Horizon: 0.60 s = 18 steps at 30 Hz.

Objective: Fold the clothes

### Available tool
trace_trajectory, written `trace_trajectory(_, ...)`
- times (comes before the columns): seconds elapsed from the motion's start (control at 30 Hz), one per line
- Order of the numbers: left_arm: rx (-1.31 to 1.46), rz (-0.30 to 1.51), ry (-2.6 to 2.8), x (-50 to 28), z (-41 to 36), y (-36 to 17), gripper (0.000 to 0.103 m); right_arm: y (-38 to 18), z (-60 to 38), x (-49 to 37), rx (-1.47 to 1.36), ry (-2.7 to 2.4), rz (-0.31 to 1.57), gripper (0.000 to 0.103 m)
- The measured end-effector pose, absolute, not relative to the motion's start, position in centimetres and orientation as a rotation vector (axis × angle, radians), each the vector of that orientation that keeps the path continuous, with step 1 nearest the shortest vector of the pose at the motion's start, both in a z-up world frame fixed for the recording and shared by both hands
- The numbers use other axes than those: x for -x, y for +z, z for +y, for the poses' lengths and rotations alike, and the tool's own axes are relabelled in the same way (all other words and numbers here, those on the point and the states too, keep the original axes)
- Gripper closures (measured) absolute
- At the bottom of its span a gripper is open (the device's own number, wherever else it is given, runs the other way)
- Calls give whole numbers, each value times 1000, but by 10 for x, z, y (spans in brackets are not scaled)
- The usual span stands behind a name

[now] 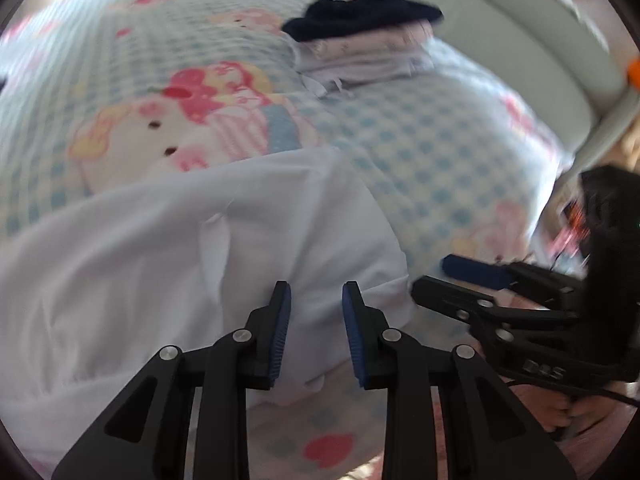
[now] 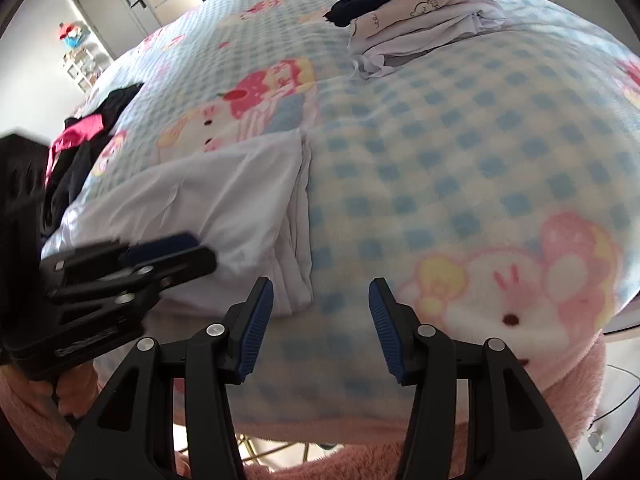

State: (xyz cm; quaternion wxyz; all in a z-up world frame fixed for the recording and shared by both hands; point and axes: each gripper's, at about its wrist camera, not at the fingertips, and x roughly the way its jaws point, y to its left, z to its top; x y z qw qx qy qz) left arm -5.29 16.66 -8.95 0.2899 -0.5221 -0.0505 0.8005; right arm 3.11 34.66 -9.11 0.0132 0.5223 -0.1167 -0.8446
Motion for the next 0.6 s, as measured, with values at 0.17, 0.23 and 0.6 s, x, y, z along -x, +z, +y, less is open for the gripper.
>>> trace_trajectory(0.17, 1431, -113, 2144, 53, 167, -100, 76, -101, 340, -18, -1643, -2608, -335, 52)
trace_trajectory(0.23, 1441, -135, 2144, 54, 166, -103, 76, -100, 339, -18, -1598, -2610, -377, 52)
trace_trajectory(0.6, 1459, -182, 2126, 57, 164, -110, 76, -106, 329, -14, -1596, -2571, -341, 52)
